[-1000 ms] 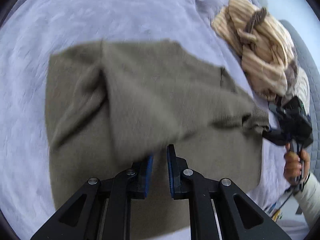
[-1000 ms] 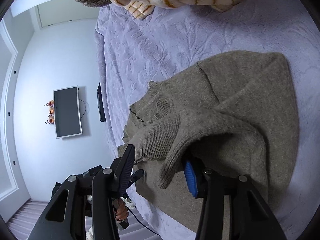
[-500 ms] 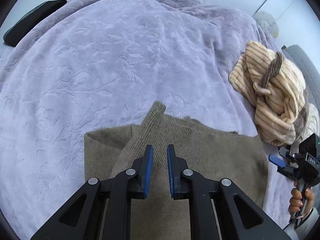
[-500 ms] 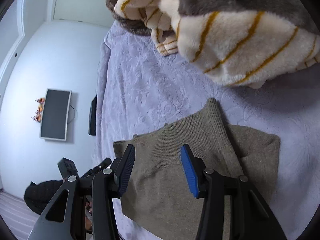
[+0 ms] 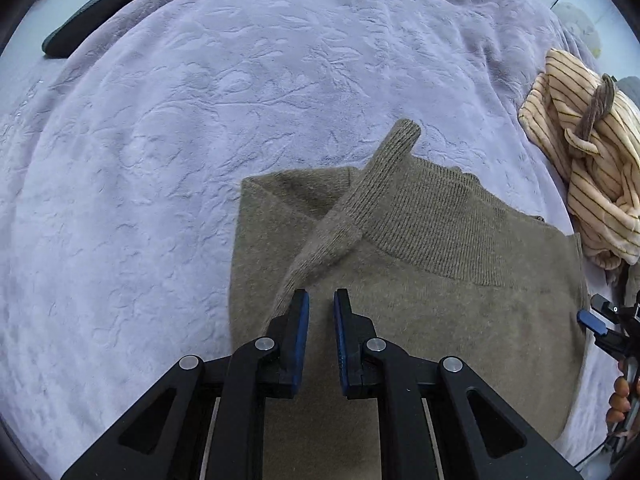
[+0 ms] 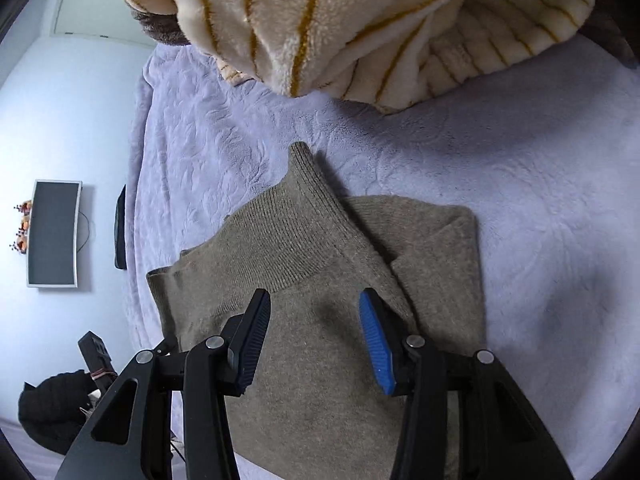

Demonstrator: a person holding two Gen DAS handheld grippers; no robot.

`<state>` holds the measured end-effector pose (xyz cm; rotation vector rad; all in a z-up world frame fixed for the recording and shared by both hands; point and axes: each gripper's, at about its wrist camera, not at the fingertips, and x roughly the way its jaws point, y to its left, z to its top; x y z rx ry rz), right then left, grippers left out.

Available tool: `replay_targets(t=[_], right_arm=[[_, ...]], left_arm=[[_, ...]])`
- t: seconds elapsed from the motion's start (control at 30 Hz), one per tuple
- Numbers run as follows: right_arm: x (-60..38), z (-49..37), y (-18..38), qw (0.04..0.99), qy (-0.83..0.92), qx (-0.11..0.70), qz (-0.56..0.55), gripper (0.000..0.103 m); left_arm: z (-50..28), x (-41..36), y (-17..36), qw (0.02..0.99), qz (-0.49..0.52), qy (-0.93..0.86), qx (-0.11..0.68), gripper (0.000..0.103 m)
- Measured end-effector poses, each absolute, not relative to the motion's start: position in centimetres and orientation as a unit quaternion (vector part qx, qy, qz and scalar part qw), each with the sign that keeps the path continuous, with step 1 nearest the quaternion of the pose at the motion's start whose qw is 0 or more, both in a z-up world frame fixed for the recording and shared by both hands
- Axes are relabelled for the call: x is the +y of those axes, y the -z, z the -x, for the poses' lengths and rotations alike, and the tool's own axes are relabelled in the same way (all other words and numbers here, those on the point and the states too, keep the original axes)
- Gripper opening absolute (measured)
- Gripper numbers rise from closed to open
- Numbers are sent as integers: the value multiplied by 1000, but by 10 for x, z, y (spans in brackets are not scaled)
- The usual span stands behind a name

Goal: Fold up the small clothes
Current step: 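Release the hem with both grippers and pull them back from the folded sweater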

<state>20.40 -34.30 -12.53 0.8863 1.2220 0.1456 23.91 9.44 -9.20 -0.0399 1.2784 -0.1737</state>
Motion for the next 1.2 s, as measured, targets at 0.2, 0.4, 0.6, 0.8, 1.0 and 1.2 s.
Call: replay_targets(t=[0.2, 0.4, 0.6, 0.8, 1.0, 1.2], right_arm=[[-332, -162, 111, 718, -85, 562, -403, 56], [-306, -119, 106, 721, -88, 577, -374, 56], [-284, -96, 112, 721, -99, 604, -326, 56], [-291, -77, 144, 709, -47, 650, -272, 56], [-275, -80, 144, 720, -54, 656, -218, 62], [-260, -84, 146, 727, -61, 659, -183, 70]], left_arm=[[-197, 97, 92, 788, -10, 68, 611, 14], [-149, 89, 89, 796, -31, 61, 601, 90], [-125, 82, 100, 778, -31, 60, 625, 90], [-135, 77, 89, 790, -34, 62, 610, 90], [-207, 69, 78, 821, -22, 16, 570, 90], [-270, 73, 86, 834, -23, -37, 551, 90]])
